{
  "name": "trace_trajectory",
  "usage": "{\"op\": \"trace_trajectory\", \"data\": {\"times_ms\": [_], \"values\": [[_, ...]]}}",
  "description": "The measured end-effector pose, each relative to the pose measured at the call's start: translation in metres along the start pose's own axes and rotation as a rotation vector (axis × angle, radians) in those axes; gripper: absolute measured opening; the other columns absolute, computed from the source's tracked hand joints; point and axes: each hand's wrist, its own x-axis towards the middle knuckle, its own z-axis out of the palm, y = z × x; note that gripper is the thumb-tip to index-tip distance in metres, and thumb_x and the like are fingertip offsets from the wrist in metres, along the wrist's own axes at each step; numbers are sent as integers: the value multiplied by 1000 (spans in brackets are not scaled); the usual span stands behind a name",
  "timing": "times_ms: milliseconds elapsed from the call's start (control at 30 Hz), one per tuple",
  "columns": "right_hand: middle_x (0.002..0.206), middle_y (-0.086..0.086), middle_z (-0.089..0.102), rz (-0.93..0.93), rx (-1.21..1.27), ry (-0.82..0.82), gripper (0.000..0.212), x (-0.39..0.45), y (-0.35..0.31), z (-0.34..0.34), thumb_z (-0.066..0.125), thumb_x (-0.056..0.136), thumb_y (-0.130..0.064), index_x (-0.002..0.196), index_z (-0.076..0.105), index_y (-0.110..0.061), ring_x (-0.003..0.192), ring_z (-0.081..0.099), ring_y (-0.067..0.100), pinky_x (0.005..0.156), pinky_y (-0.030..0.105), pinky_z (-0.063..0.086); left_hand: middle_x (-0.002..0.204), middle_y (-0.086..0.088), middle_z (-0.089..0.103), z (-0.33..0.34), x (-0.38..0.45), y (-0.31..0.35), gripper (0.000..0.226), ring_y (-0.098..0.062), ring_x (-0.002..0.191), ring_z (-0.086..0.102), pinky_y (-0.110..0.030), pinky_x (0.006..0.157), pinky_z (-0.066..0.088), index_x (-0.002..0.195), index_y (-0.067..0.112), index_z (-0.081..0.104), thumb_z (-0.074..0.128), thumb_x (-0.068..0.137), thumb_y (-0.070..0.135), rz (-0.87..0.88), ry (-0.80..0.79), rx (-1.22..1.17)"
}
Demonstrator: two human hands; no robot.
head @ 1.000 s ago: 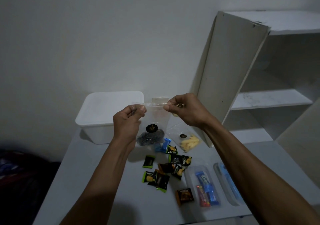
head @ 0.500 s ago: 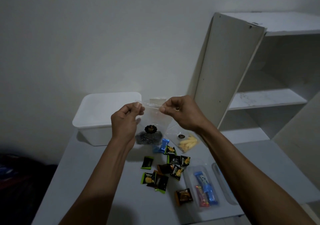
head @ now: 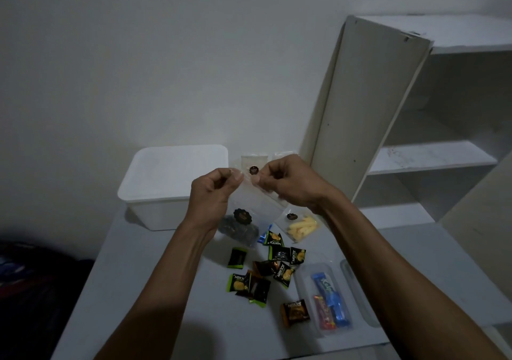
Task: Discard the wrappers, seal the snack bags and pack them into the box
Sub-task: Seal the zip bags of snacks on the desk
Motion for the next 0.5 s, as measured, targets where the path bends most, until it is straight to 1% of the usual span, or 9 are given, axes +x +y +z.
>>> {"op": "trace_trajectory", "data": {"times_ms": [33,100,167,233,300,400,467,500], "values": [[67,-10,65,7,5,18,18,0,2,1,67,92,-28,77,70,-17,59,56,-2,56,17,45,84,4,71,1,1,-1,7,-2,76,62,-19,71,49,87,14,70,74,84,19,6,53,14],[69,-7,64,20,42,92,18,0,5,8,66,92,-27,81,71,-14,59,55,1,57,19,45,92,1,70,5,1,-1,21,-8,79,61,-20,71,49,91,16,69,79,79,30,-4,184,43],[66,-7,62,24,61,163,18,0,8,16,66,93,-26,83,72,-11,54,51,-2,55,17,42,86,1,70,11,-4,1,31,-8,74,60,-20,67,47,86,14,70,78,77,43,-37,272,94],[60,-8,57,16,55,189,21,-2,10,23,65,94,-25,81,70,-9,44,46,-4,46,10,37,76,2,71,16,-10,3,37,-6,69,61,-21,63,46,76,14,72,74,78,51,-86,283,149],[58,-10,53,-4,44,187,21,-4,10,28,64,95,-23,78,68,-11,42,44,-5,43,5,33,74,5,72,20,-12,5,32,-3,71,63,-21,63,46,70,17,72,75,80,47,-125,284,158],[64,-10,57,-7,48,188,19,-3,10,31,62,96,-22,82,70,-10,48,47,-8,48,5,36,78,10,71,22,-12,7,16,0,77,62,-15,62,43,70,23,72,75,84,30,-152,295,131],[68,-8,61,12,54,199,19,-3,12,33,62,96,-23,83,70,-11,56,51,-5,53,8,39,75,9,70,22,-11,7,18,-1,74,61,-12,60,42,67,24,71,74,85,20,-156,294,116],[70,-6,63,24,61,206,20,-2,13,33,62,96,-24,84,71,-10,61,53,-1,56,11,41,73,6,69,22,-10,7,21,-3,70,60,-11,58,42,65,23,70,73,85,18,-157,289,116]]}}
